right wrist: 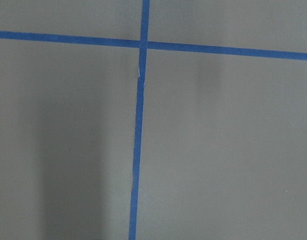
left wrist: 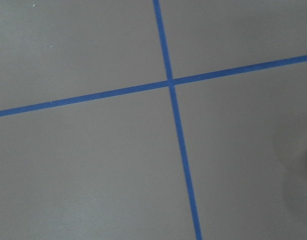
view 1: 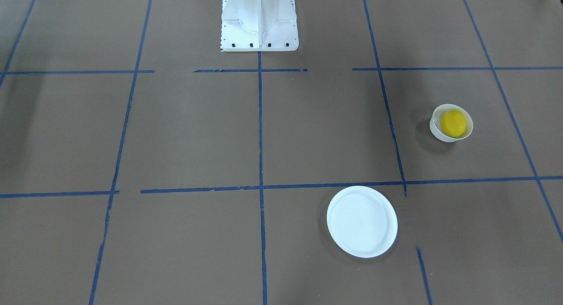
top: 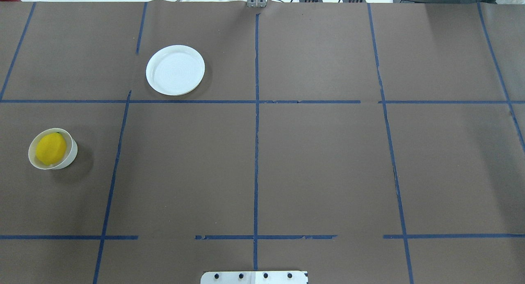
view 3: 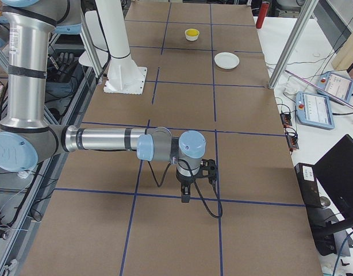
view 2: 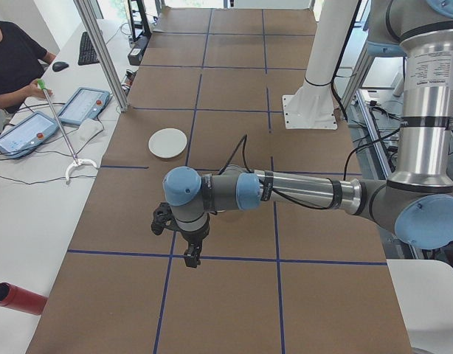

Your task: Move lemon from plate to bowl

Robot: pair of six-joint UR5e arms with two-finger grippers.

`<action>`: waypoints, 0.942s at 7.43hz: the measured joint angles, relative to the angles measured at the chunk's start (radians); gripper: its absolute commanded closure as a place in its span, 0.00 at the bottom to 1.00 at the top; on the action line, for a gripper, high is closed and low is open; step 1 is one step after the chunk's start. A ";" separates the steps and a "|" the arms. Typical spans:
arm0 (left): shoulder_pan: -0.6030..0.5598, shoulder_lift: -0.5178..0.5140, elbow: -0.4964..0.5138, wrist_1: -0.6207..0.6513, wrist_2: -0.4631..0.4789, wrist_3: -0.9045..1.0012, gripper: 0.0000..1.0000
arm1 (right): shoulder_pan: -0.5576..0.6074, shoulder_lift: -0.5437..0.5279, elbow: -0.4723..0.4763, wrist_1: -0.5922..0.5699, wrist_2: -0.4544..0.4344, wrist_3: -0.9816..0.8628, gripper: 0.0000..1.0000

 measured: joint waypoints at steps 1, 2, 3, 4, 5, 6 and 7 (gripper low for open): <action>-0.005 0.019 -0.002 -0.009 -0.041 0.000 0.00 | 0.000 0.000 0.000 0.000 0.000 0.000 0.00; -0.010 0.028 -0.001 -0.014 -0.068 -0.002 0.00 | 0.000 0.000 0.000 0.000 0.000 0.000 0.00; -0.022 0.032 0.000 -0.016 -0.080 -0.004 0.00 | 0.000 0.000 0.000 0.000 0.000 0.000 0.00; -0.039 0.029 -0.001 -0.017 -0.084 -0.005 0.00 | 0.000 0.000 0.000 0.000 0.000 0.000 0.00; -0.048 0.023 -0.002 -0.016 -0.085 -0.005 0.00 | 0.000 0.000 0.000 0.000 0.000 0.000 0.00; -0.052 0.017 -0.001 -0.015 -0.085 -0.005 0.00 | 0.000 0.000 0.000 0.000 0.000 0.000 0.00; -0.052 0.010 0.003 -0.015 -0.085 -0.006 0.00 | 0.000 0.000 0.000 0.000 0.000 0.000 0.00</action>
